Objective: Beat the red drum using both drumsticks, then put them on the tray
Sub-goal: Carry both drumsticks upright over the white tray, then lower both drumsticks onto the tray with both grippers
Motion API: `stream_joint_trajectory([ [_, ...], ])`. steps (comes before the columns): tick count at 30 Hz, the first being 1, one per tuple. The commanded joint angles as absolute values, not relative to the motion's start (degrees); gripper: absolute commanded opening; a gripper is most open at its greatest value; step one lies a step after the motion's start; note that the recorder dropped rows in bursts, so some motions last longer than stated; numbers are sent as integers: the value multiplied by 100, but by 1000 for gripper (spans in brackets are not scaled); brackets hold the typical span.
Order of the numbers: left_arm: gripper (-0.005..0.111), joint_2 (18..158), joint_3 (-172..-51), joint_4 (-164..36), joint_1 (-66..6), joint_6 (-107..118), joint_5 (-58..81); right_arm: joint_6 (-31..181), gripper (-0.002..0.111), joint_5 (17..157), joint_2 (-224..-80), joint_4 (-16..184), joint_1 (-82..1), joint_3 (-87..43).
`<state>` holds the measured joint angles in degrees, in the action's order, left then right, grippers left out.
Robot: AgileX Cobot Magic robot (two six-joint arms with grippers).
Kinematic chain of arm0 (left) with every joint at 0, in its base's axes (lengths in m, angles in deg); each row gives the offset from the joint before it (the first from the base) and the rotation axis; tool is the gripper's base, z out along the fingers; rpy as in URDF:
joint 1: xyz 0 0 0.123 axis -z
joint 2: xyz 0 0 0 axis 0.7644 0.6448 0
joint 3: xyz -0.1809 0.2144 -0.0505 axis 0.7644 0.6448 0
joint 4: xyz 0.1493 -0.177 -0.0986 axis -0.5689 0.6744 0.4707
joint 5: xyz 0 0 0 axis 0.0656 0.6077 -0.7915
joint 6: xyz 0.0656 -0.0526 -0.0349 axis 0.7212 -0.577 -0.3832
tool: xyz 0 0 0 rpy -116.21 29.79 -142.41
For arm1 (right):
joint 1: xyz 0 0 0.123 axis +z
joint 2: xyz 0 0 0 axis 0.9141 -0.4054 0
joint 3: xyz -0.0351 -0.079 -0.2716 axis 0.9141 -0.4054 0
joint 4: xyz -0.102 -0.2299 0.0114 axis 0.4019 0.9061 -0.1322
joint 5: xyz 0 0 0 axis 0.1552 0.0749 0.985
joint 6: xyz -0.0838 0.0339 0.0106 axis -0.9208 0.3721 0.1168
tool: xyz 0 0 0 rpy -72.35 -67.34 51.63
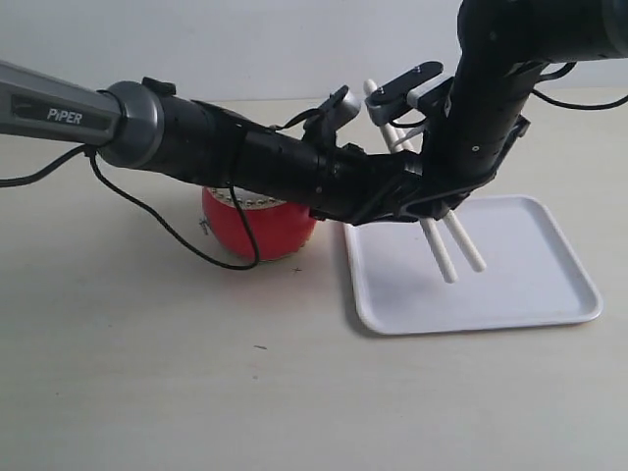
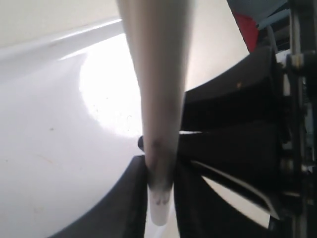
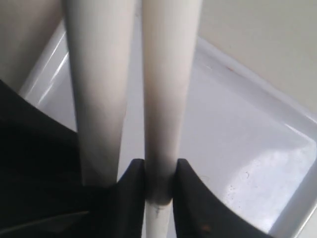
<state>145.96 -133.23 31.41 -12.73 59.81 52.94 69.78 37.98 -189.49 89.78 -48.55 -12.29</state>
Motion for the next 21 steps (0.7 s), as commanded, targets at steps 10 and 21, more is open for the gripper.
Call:
stream_joint_trajectory([
  [10,0,14754,-13370,3618,-1222,5662,5707,6968,0,3921,-19258,8857,-4825,-1265],
  [21,0,14754,-13370,3618,-1133,5079,5606,6968,0,3849,-19627,8792,-4812,-1265],
])
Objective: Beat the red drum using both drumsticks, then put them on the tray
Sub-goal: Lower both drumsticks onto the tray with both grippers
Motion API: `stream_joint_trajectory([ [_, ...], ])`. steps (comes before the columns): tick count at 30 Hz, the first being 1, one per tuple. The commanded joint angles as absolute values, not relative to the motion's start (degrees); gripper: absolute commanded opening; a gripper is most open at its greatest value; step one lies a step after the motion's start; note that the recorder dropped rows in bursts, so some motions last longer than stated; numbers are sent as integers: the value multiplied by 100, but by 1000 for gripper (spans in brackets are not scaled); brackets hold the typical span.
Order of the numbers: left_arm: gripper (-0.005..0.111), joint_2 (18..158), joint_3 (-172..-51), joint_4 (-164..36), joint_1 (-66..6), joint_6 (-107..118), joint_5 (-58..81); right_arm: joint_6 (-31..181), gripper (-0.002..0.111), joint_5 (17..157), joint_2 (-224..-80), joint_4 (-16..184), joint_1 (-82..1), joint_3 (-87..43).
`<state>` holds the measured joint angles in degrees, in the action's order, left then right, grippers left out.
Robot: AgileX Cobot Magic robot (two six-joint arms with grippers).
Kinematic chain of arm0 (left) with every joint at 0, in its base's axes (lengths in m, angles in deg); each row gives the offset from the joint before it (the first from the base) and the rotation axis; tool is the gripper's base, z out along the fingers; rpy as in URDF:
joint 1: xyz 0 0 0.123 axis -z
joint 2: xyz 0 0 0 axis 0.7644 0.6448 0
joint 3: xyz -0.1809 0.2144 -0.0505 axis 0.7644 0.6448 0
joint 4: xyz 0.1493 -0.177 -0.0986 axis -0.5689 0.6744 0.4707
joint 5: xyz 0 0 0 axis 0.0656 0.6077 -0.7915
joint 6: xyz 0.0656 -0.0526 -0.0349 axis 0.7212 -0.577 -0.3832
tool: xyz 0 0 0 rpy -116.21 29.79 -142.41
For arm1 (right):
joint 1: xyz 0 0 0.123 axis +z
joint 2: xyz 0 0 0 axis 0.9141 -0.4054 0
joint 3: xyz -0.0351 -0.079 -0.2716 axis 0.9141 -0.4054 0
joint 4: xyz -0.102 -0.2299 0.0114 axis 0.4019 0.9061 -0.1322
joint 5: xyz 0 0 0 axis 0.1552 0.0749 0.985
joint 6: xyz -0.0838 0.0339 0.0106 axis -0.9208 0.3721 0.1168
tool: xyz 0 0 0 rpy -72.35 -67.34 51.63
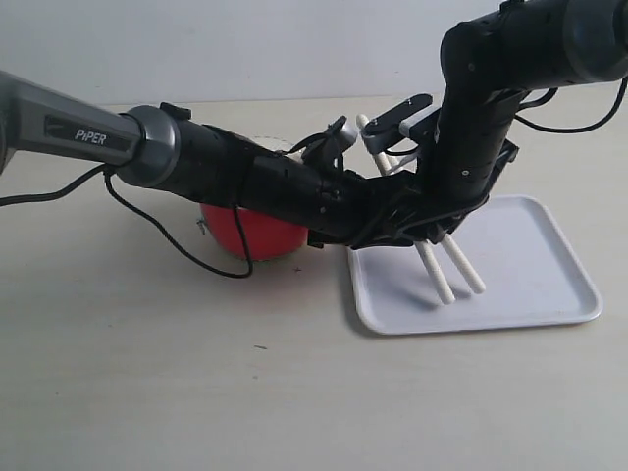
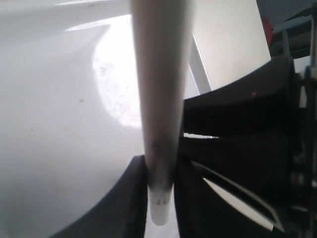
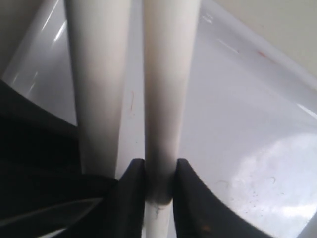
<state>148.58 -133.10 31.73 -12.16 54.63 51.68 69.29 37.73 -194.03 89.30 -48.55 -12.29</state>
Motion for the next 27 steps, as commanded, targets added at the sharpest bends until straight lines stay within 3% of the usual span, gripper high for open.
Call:
stream_joint_trajectory([
  [1,0,14754,-13370,3618,-1120,5049,5606,6968,0,3849,-19651,8792,-4812,-1265],
  [27,0,14754,-13460,2184,-997,3791,4852,6930,0,3835,-19702,8793,-4812,-1265],
])
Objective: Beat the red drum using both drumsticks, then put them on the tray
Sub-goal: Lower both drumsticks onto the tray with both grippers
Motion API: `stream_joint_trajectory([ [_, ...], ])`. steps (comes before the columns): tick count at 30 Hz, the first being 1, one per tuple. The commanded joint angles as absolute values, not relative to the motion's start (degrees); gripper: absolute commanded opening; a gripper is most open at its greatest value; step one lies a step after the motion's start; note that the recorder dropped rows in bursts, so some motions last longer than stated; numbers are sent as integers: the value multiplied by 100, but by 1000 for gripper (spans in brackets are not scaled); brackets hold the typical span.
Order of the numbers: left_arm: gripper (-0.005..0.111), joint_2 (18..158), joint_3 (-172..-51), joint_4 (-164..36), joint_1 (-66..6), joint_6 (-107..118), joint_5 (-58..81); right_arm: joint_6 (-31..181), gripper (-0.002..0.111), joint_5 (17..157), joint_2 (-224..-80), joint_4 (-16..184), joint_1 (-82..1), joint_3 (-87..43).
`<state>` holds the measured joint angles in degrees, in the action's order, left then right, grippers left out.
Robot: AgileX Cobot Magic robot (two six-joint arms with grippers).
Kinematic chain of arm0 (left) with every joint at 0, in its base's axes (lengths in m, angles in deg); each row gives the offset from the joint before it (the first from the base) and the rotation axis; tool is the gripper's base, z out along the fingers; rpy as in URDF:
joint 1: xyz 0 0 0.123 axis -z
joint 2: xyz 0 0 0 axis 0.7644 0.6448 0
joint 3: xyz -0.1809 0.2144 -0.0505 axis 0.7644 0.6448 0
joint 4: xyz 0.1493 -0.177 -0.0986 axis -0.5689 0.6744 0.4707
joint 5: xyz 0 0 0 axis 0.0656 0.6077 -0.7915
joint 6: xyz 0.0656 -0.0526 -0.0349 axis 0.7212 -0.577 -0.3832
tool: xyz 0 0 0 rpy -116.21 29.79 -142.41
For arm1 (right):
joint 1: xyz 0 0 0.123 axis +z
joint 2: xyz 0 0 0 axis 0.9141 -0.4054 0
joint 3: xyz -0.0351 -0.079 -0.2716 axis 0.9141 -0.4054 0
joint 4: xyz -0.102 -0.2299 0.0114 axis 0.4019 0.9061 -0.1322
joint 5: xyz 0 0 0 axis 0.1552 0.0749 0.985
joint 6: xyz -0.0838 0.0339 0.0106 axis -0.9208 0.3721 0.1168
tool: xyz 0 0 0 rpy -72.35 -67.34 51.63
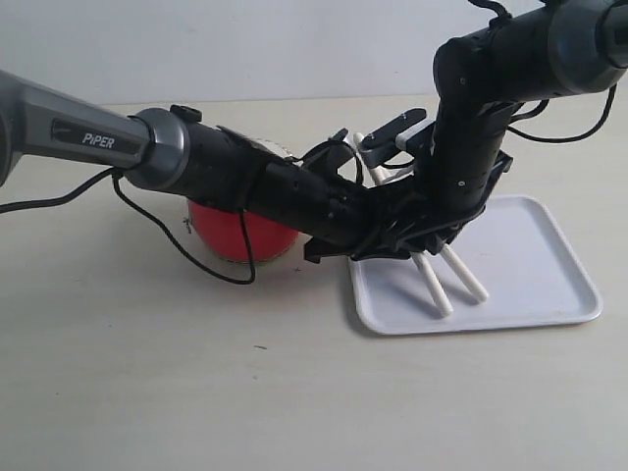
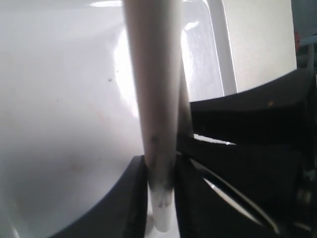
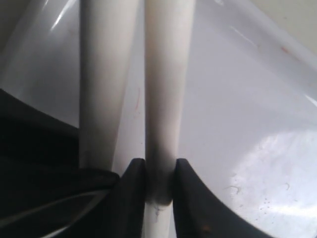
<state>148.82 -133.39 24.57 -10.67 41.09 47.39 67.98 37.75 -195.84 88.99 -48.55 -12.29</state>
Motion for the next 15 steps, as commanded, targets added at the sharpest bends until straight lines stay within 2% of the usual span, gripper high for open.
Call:
stream_joint_trajectory([
  [1,0,14754,-13494,2184,-997,3741,4905,6930,0,3807,-19702,8766,-4812,-1265],
  [15,0,14754,-13645,1665,-997,3248,5184,6628,0,3791,-19702,8170,-4812,-1265],
])
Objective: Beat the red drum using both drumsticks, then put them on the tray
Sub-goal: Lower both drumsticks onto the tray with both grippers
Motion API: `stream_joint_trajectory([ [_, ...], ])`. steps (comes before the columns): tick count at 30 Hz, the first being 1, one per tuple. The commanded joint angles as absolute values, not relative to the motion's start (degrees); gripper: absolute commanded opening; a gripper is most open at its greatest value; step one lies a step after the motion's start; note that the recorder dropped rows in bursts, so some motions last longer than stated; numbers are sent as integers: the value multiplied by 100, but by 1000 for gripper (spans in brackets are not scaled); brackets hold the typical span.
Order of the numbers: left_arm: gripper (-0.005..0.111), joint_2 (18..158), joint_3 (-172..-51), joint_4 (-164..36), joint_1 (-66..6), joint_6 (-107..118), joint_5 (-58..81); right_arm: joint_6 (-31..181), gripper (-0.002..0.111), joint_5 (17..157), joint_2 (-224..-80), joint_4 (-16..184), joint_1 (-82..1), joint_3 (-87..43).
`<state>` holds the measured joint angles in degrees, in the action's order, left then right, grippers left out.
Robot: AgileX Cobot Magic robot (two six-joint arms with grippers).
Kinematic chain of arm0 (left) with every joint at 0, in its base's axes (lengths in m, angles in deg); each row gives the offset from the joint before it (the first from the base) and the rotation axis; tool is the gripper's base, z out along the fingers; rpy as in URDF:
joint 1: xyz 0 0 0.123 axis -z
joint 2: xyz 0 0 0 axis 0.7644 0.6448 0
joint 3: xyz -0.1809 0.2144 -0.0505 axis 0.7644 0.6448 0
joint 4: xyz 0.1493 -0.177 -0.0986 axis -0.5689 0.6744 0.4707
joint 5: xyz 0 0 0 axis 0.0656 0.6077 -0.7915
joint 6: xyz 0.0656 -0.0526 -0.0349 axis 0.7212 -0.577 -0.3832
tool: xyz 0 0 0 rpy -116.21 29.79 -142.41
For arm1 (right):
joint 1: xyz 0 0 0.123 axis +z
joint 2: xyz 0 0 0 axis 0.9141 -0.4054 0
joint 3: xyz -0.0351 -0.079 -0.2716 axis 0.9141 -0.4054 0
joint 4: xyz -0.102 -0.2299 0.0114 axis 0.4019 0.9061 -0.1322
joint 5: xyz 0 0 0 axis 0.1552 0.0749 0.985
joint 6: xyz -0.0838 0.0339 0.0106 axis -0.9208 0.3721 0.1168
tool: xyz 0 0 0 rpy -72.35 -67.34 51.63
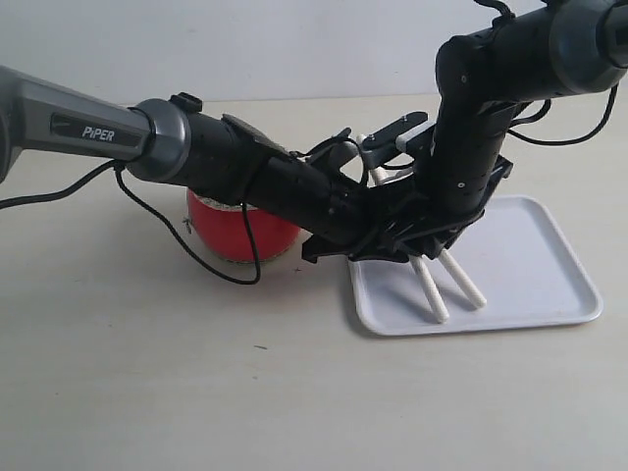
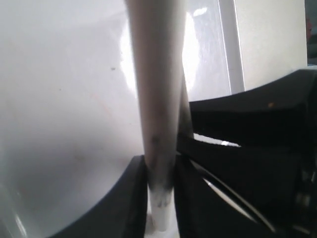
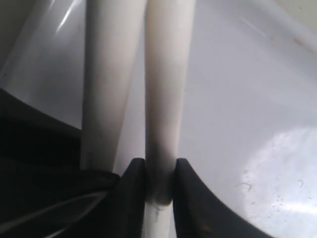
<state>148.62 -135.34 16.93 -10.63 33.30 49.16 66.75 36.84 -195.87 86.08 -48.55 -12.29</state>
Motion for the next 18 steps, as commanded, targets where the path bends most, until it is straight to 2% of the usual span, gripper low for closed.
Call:
stream_joint_trajectory([
  [1,0,14754,-13645,1603,-997,3236,5184,6628,0,3791,-19702,8170,-4812,-1265],
  [18,0,14754,-13645,1402,-997,3223,5271,7490,0,3896,-19702,9031,-4875,-1265],
])
